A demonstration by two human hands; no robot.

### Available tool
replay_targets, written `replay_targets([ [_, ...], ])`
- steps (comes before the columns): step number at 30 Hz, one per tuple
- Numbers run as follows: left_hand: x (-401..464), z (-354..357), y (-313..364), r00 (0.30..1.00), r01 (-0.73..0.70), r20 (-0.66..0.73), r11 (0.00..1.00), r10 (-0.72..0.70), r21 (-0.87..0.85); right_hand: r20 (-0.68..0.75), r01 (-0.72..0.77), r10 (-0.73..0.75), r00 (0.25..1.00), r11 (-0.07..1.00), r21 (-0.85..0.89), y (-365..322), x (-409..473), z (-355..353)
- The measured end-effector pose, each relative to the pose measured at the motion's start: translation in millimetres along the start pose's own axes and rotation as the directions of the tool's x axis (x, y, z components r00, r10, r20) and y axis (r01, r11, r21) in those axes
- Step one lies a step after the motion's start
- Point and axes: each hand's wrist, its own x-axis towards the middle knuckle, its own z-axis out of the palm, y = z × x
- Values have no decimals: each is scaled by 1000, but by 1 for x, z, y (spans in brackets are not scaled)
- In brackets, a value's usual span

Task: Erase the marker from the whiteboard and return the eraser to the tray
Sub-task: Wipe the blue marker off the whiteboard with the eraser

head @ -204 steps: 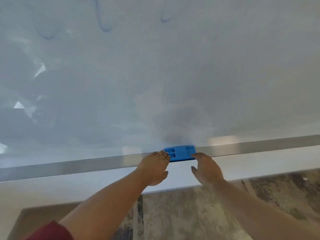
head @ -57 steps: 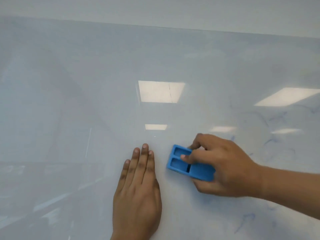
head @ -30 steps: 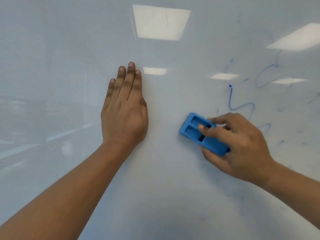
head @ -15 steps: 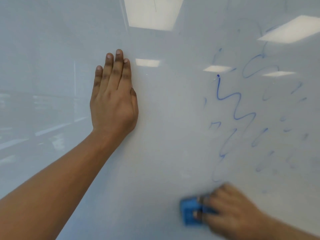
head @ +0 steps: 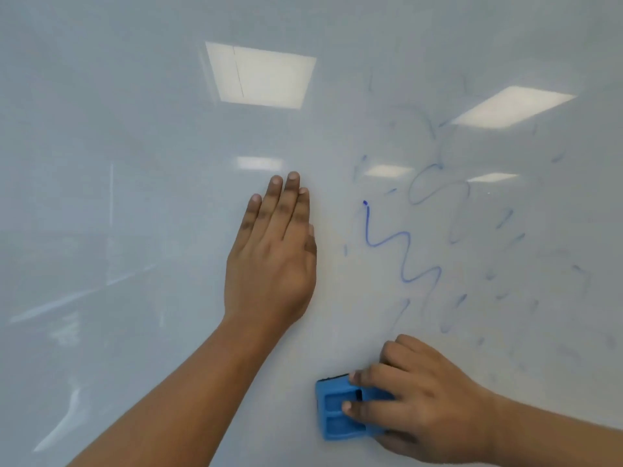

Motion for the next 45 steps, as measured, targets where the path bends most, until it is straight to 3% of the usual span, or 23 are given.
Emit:
replay_targets([
  [2,-1,2,-2,1000,-10,-12,1000,10,26,-33,29,-31,999,998,-54,28,13,-16],
  [5,0,3,-3,1000,-12,7,998,12,56,-213,-148,116,970,978,-144,89,51,-58],
  [8,0,2,-1,1000,-8,25,997,6,78,-458,-438,356,815,895,-82,145,96,-102],
  [11,0,3,-1,1000,-10,20,996,8,87,-554,-551,473,685,834,29,171,123,-119],
  [13,0,3,-1,1000,-9,14,996,8,91,-528,-501,442,725,864,35,160,121,-112],
  [17,-1,4,-1,1000,-12,12,996,11,91,-199,-109,101,975,994,-30,96,62,-69],
  [21,0,2,0,1000,-11,17,995,10,100,39,211,-208,977,975,-65,86,34,-55],
  [23,-1,3,0,1000,-11,7,995,10,95,47,224,-220,974,967,-124,109,53,-73],
  [26,0,5,0,1000,-7,-25,994,10,109,-206,-61,23,978,982,-180,164,99,-114],
  [29,1,6,1,999,-6,-42,992,12,125,-477,-390,303,825,916,-94,212,142,-146],
  [31,2,7,1,998,-9,-57,992,16,126,-576,-495,406,710,869,1,227,161,-150],
  [33,3,8,1,997,-14,-71,991,23,131,-615,-528,443,653,848,50,223,166,-145],
  [35,3,9,1,997,-9,-80,991,20,135,-571,-474,408,712,880,38,203,153,-135],
  [39,2,6,2,998,-15,-62,992,22,123,-313,-184,166,935,983,-29,148,94,-100],
  [42,0,5,2,999,-9,-43,992,15,128,-129,-13,-5,992,990,-140,146,70,-101],
  [43,-1,5,3,999,-6,-39,992,11,123,-117,-25,3,993,983,-183,160,71,-111],
  [45,0,6,3,999,1,-42,993,3,117,-304,-231,163,939,951,-206,197,86,-138],
])
